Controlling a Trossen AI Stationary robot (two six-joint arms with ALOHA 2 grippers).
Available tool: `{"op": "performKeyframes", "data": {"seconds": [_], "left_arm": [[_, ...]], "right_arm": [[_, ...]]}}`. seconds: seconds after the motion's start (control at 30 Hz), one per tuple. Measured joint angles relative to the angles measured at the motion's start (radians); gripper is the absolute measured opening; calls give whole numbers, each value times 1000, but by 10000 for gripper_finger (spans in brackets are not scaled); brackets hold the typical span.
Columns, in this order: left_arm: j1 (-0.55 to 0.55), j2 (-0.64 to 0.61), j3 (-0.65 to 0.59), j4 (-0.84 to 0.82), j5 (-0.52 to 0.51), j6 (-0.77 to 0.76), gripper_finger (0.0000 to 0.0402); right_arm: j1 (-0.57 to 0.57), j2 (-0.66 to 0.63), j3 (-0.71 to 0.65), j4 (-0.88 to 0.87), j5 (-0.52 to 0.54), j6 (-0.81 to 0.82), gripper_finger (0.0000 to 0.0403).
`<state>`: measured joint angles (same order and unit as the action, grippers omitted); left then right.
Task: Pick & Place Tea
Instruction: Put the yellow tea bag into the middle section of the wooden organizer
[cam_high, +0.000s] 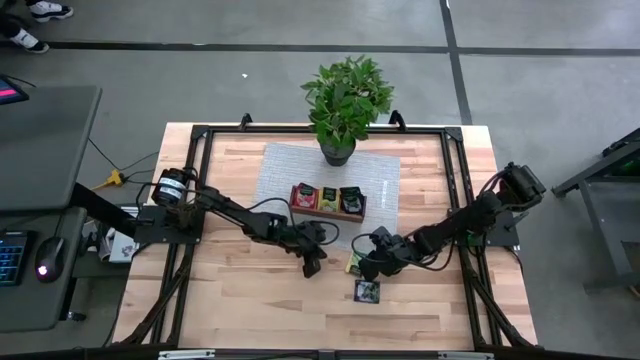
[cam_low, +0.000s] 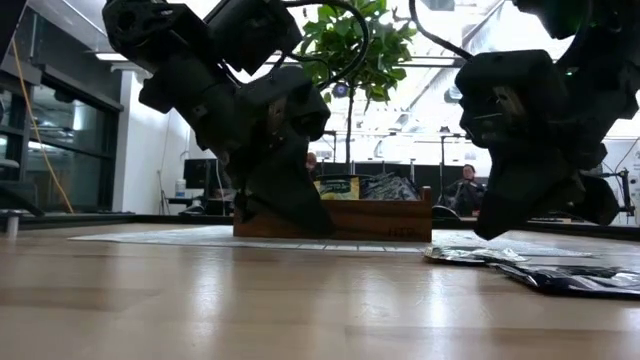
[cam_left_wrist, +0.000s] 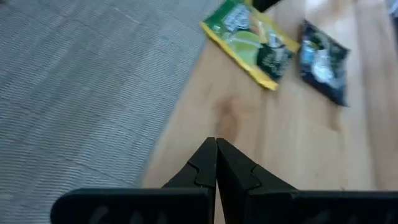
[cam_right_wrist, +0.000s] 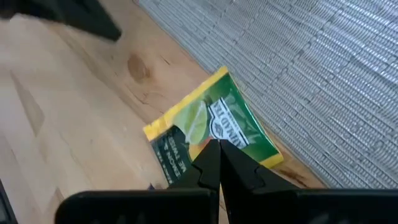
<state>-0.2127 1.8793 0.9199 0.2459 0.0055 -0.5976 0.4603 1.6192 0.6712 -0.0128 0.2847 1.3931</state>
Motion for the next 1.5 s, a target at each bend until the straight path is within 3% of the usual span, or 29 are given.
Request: {"op": "performKeyframes", "data": {"seconds": [0.37, 0.63, 0.87, 1.0, 1.27, 1.5], "left_arm": [[-18, 0, 5, 75, -20, -12, 1], [-18, 45, 89, 62, -13, -10, 1], [-18, 155, 227, -25, 99, -61, 4], [-18, 184, 263, -46, 151, -103, 42], [-16, 182, 267, -19, 183, -239, 165], [-17, 220, 273, 11, 206, -360, 195]], "right_arm": [[6, 55, 4, 4, -16, 21, 0], [12, 89, 6, 30, -28, 32, 0], [12, 91, 5, 16, -17, 32, 0], [12, 91, 5, 15, -17, 27, 0], [12, 92, 4, 16, -13, -3, 0], [13, 92, 2, 19, -5, -18, 0]]}}
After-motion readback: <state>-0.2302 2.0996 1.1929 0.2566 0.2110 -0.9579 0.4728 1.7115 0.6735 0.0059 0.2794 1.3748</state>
